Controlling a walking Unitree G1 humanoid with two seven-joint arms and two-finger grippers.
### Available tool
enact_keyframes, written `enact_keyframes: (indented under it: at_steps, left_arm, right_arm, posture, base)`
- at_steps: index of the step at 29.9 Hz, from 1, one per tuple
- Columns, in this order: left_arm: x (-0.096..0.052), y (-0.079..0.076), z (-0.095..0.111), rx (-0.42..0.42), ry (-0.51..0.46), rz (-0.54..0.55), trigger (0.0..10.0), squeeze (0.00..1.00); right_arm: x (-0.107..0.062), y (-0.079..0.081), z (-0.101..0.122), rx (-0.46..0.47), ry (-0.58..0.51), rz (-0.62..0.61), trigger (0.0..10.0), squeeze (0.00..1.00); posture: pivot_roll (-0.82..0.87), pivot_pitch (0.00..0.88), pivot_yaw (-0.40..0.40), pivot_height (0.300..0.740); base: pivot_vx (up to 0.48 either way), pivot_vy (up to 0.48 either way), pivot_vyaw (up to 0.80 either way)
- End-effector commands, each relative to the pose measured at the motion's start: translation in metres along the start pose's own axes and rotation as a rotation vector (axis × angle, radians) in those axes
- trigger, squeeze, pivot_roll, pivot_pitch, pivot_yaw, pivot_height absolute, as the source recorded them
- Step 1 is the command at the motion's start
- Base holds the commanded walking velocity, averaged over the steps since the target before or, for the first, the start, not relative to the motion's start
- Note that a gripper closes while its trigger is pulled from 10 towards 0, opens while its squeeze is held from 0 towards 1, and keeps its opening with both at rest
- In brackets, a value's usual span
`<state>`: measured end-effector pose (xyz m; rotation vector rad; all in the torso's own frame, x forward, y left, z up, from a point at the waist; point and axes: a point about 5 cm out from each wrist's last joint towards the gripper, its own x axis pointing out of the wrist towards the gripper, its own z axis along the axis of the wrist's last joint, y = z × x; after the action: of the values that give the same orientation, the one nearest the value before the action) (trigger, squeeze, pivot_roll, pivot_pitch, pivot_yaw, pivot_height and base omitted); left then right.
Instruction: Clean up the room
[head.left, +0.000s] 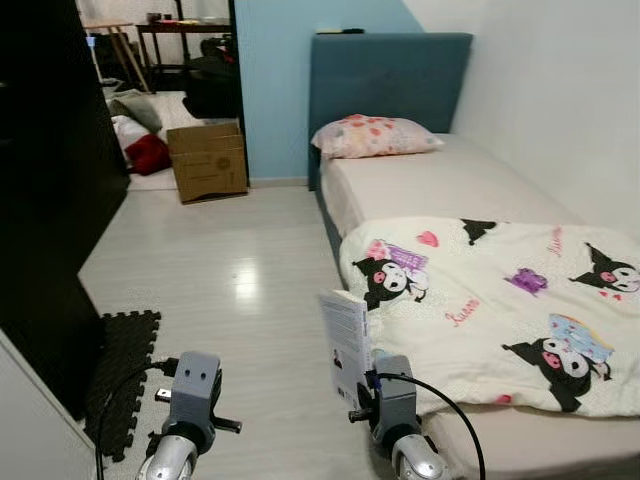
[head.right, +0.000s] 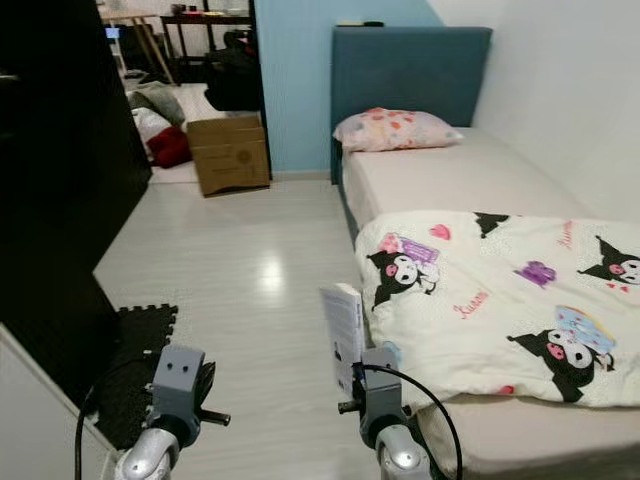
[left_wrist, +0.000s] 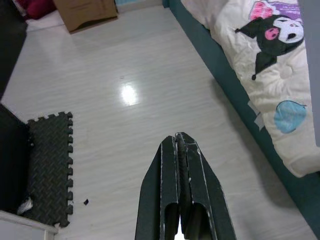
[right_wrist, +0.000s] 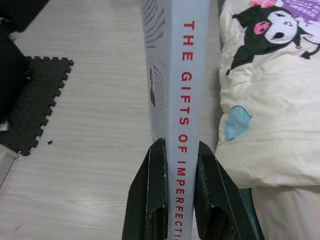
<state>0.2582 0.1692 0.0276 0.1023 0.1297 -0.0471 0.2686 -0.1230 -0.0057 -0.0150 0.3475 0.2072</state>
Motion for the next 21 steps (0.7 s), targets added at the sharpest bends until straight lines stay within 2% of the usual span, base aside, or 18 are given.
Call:
enact_keyframes:
  at_steps: [1,21]
  left_arm:
    - [-0.0015,0.0034,-0.0038,0.023,0.025,0.014,10.0,0.0]
    - [-0.004,0.0082,-0.0124,-0.003,0.06,0.097,10.0,0.0]
  right_arm:
    - [0.0005,0.0003,0.0044,0.001,-0.032,0.0,10.0,0.0]
    - [0.0018,0.0015,0.0051,0.005,-0.032,0.016,10.0,0.0]
  posture:
    - [0.05,0.044,0.016,0.74]
    - [0.04,0.038,0.015,0.74]
  base:
    - [0.0,-0.48,0.0]
    - [0.0,0.0,0.0]
